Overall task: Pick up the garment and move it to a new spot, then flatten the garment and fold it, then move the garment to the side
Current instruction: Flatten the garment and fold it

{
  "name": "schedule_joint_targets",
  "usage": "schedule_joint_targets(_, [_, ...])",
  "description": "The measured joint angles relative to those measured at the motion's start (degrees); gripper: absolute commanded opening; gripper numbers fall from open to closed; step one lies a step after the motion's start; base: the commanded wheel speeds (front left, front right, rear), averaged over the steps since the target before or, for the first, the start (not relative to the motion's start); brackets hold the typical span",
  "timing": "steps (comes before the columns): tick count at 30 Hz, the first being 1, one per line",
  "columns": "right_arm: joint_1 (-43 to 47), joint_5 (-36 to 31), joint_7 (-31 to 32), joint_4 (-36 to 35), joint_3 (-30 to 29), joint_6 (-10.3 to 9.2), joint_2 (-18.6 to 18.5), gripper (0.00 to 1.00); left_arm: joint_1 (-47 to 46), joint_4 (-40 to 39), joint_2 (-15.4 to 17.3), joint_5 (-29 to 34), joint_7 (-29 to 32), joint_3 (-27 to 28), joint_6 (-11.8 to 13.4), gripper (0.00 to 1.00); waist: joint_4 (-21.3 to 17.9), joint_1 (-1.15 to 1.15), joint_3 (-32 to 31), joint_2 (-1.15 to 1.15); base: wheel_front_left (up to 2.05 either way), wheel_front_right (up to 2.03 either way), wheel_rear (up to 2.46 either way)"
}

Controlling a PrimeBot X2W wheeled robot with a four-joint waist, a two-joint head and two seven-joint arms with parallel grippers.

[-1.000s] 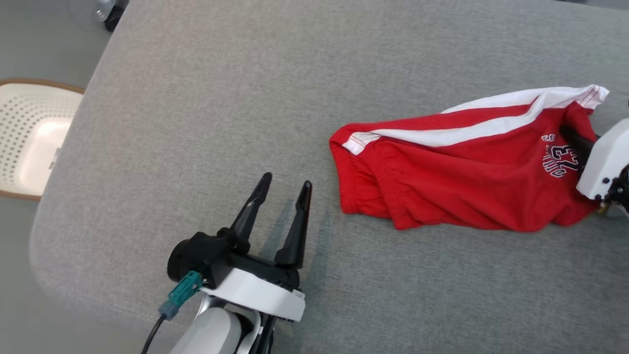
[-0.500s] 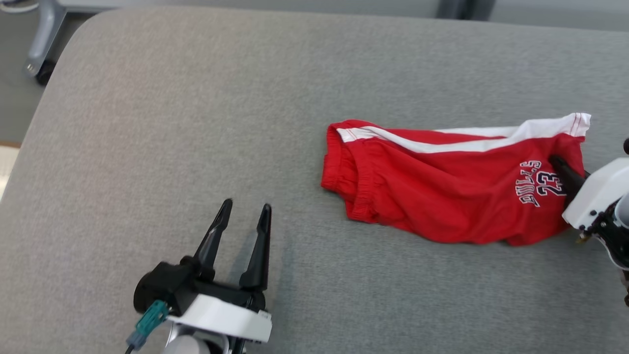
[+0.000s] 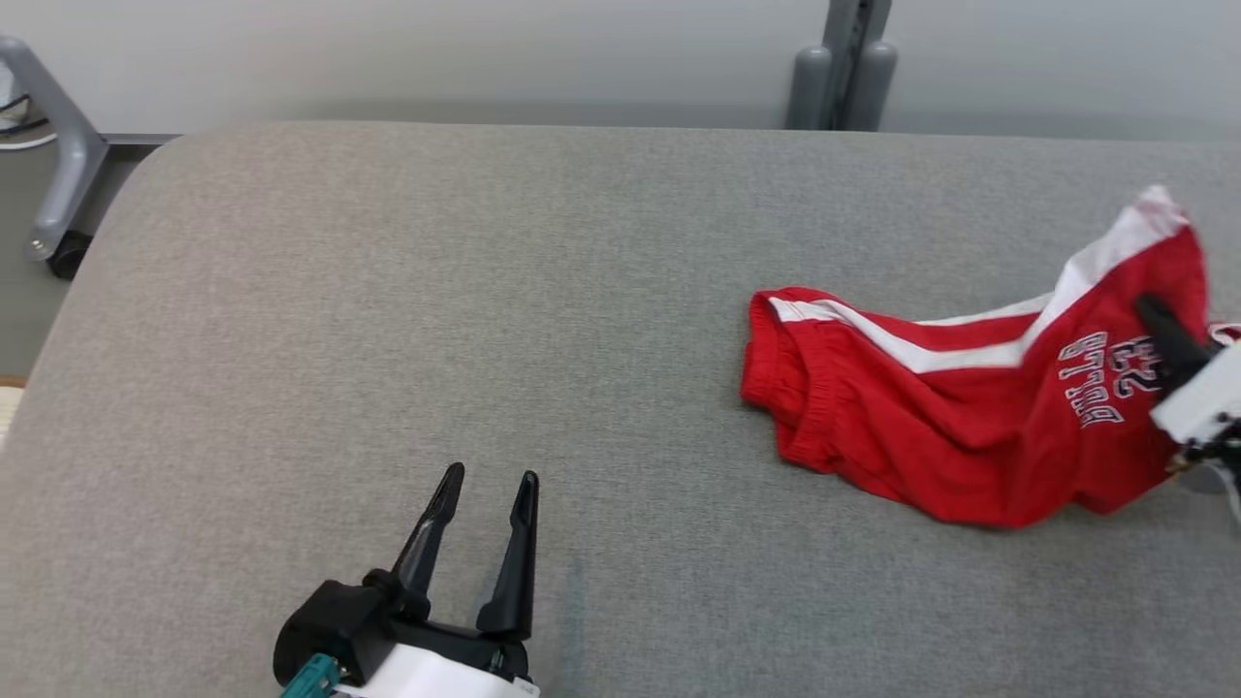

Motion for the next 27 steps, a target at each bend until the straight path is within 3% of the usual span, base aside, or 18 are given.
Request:
schedule_joint_targets(5, [0.68, -2.46, 1.24, -4.09, 0.52, 0.00, 7.09, 0.00, 0.24, -0.37, 0.00, -1.14, 0.00, -1.75, 0.76, 1.00, 1.87, 0.00, 0.10, 0.00, 0.00, 0.00, 0.00])
schedule_joint_targets(12, [-0.65, -11.54, -0.10, -2.30, -1.58, 0.00, 19.69, 0.00, -0.30, 0.26, -0.02, -1.85, 0.00, -4.22, 1.07, 1.00, 4.44, 0.00, 2.03, 0.00, 0.00, 0.00, 0.00])
schedule_joint_targets(17, [-1.22, -16.16, -1.91, 1.67, -2.32, 0.00, 21.63, 0.00, -1.36, 0.96, -0.02, -2.03, 0.00, -4.94, 1.41, 1.00, 6.50, 0.00, 3.09, 0.00, 0.00, 0.00, 0.00])
schedule_joint_targets(24, [-1.99, -9.89, -6.82, 5.78, 6.22, 0.00, 21.85, 0.00, -1.63, 1.66, -0.01, -2.15, 0.00, -4.64, 1.70, 1.00, 7.50, 0.00, 3.24, 0.00, 0.00, 0.00, 0.00])
schedule_joint_targets(25, [-2.31, -10.02, -7.95, 6.24, 7.57, 0.00, 21.82, 0.08, -1.62, 1.76, -0.01, -2.26, 0.00, -4.57, 1.72, 1.00, 7.37, 0.00, 3.14, 0.00, 0.00, 0.00, 0.00])
schedule_joint_targets(26, [-2.64, -11.11, -9.43, 6.65, 8.70, 0.00, 21.82, 0.67, -1.62, 1.86, -0.01, -2.36, 0.00, -4.53, 1.74, 1.00, 7.16, 0.00, 3.02, 0.00, 0.00, 0.00, 0.00])
schedule_joint_targets(27, [-2.94, -11.46, -10.46, 7.02, 9.42, 0.00, 21.90, 1.00, -1.62, 1.90, -0.03, -2.45, 0.00, -4.50, 1.81, 1.00, 6.91, 0.00, 2.83, 0.00, 0.00, 0.00, 0.00])
